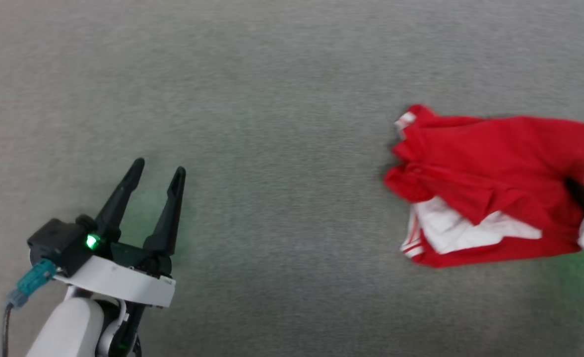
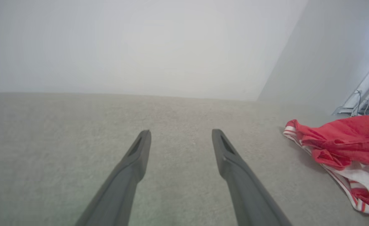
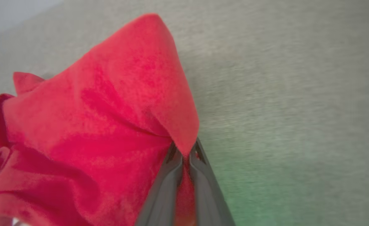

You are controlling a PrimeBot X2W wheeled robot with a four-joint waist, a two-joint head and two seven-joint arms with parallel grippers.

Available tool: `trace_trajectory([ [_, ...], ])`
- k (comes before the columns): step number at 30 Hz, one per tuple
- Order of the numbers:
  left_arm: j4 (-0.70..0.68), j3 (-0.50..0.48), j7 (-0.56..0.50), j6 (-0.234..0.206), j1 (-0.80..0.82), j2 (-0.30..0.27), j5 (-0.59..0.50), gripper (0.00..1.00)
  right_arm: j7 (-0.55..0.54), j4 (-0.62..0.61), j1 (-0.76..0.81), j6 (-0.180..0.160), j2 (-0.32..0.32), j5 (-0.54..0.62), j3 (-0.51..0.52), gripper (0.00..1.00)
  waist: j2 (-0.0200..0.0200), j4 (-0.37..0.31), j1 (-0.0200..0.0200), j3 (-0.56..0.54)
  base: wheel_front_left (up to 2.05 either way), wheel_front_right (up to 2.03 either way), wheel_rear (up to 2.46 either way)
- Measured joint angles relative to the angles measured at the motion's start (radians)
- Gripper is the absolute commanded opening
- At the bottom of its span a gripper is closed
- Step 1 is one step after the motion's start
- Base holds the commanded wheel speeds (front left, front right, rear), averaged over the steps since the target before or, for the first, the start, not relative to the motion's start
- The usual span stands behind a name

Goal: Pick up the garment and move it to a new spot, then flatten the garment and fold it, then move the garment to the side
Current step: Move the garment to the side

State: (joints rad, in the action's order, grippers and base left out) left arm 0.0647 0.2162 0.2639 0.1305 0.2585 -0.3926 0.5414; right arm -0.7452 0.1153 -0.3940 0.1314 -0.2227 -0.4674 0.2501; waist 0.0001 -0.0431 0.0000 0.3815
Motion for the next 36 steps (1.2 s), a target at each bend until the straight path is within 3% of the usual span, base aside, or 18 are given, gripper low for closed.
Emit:
trace_trajectory([
  [8, -0.076, 0.063, 0.000, 0.000, 0.051, -0.069, -0.009, 1.00, 0.132, 0.017, 0.021, 0.000, 0.003, 0.018, 0.172, 0.00, 0.0000, -0.108, 0.0000, 0.015, 0.00, 0.00, 0.00],
  [18, -0.128, 0.104, 0.000, 0.000, 0.149, -0.156, -0.025, 1.00, 0.220, 0.045, -0.021, 0.000, -0.019, 0.075, 0.261, 0.00, -0.0001, -0.191, 0.0000, 0.080, 0.00, 0.00, 0.00],
  [30, -0.169, 0.129, -0.001, 0.000, 0.276, -0.262, -0.040, 1.00, 0.402, 0.260, -0.242, 0.000, -0.104, 0.231, 0.297, 0.00, 0.0000, -0.231, 0.0000, 0.188, 0.00, 0.00, 0.00],
  [36, -0.196, 0.157, -0.001, 0.000, 0.301, -0.300, -0.051, 1.00, 0.484, 0.368, -0.308, 0.000, -0.085, 0.305, 0.312, 0.00, 0.0000, -0.252, 0.0000, 0.229, 0.00, 0.00, 0.00],
])
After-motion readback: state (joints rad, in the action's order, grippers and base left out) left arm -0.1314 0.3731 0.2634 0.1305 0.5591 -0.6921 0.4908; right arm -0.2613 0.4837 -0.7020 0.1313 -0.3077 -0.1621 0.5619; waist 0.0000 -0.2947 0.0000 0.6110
